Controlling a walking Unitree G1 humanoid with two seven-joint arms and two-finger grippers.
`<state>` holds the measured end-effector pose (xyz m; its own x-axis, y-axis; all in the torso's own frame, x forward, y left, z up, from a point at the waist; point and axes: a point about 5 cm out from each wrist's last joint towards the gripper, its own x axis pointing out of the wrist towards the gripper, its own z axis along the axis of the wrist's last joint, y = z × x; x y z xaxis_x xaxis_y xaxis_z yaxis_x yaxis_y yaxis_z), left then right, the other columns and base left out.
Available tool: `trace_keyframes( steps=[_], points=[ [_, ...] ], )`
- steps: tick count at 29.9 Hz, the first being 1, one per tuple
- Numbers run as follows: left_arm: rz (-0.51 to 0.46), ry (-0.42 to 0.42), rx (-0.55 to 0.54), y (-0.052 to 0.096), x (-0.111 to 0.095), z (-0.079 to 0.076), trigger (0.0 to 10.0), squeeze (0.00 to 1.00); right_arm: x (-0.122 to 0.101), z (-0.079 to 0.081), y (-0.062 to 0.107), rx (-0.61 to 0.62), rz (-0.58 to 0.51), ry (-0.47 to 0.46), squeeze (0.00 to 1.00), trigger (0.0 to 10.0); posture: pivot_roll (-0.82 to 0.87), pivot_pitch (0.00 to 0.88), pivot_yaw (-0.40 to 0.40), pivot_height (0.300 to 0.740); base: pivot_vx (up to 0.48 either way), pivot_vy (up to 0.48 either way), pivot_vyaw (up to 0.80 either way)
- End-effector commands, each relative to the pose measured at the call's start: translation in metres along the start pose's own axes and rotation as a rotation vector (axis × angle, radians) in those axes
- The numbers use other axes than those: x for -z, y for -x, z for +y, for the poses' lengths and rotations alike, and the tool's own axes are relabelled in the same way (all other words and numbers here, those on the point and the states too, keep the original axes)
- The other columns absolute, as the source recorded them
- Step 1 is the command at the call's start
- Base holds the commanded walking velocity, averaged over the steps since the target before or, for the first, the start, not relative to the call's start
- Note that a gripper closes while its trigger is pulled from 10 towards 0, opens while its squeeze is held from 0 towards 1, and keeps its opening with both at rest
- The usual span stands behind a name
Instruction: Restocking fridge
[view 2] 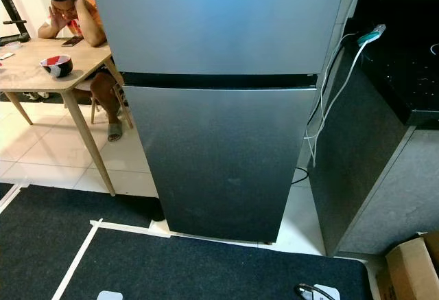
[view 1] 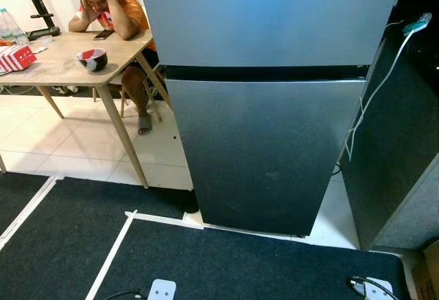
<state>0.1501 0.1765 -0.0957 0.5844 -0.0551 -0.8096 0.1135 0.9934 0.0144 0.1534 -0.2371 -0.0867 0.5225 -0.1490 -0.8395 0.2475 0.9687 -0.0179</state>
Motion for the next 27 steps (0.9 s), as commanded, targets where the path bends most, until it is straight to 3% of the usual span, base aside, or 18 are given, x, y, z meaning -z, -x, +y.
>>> trace_keyframes(
  steps=[1, 3, 5, 7, 10, 14, 16, 20, 27],
  points=[
    [0.01, -0.001, -0.024, 0.002, 0.004, 0.009, 10.0, 0.0, -0.006, 0.007, -0.001, -0.002, -0.029, -0.014, 0.0, 10.0, -0.08, 0.042, 0.05, 0.74, 0.0, 0.0, 0.0],
    [0.001, 0.0, -0.028, 0.0, -0.003, 0.012, 10.0, 0.0, -0.007, 0.008, -0.002, -0.003, -0.031, -0.009, 0.0, 10.0, -0.08, 0.042, 0.05, 0.74, 0.0, 0.0, 0.0],
    [-0.081, -0.009, -0.035, -0.007, -0.043, 0.021, 10.0, 0.0, -0.01, 0.012, -0.002, -0.005, -0.042, -0.001, 0.0, 10.0, -0.07, 0.045, 0.035, 0.74, 0.0, 0.0, 0.0],
    [-0.139, -0.012, -0.04, -0.01, -0.068, 0.027, 10.0, 0.0, -0.015, 0.016, -0.003, -0.011, -0.055, 0.017, 0.0, 10.0, -0.05, 0.052, 0.026, 0.74, 0.0, 0.0, 0.0],
    [-0.19, -0.013, -0.044, -0.011, -0.084, 0.028, 10.0, 0.0, -0.019, 0.017, -0.004, 0.001, -0.06, 0.025, 0.0, 10.0, -0.06, 0.057, 0.037, 0.74, 0.0, 0.0, 0.0],
    [-0.218, -0.031, -0.032, -0.011, -0.091, 0.023, 10.0, 0.0, -0.018, 0.012, -0.003, 0.025, -0.065, 0.03, 0.0, 10.0, -0.06, 0.046, 0.058, 0.74, 0.0, 0.0, 0.0],
    [-0.185, -0.064, 0.009, -0.014, -0.089, 0.009, 10.0, 0.0, -0.014, -0.001, -0.001, 0.059, -0.06, 0.056, 0.0, 10.0, -0.08, 0.062, 0.069, 0.74, 0.0, 0.0, 0.0],
    [-0.179, -0.056, 0.014, -0.015, -0.088, 0.007, 10.0, 0.0, -0.015, -0.008, 0.0, 0.073, -0.061, 0.051, 0.0, 10.0, -0.11, 0.065, 0.082, 0.74, 0.0, 0.0, 0.0],
    [-0.172, -0.033, 0.018, -0.014, -0.085, 0.013, 10.0, 0.0, -0.02, -0.001, -0.002, 0.07, -0.08, 0.043, 0.0, 10.0, -0.12, 0.059, 0.085, 0.74, 0.0, 0.0, 0.0]
  ],
)
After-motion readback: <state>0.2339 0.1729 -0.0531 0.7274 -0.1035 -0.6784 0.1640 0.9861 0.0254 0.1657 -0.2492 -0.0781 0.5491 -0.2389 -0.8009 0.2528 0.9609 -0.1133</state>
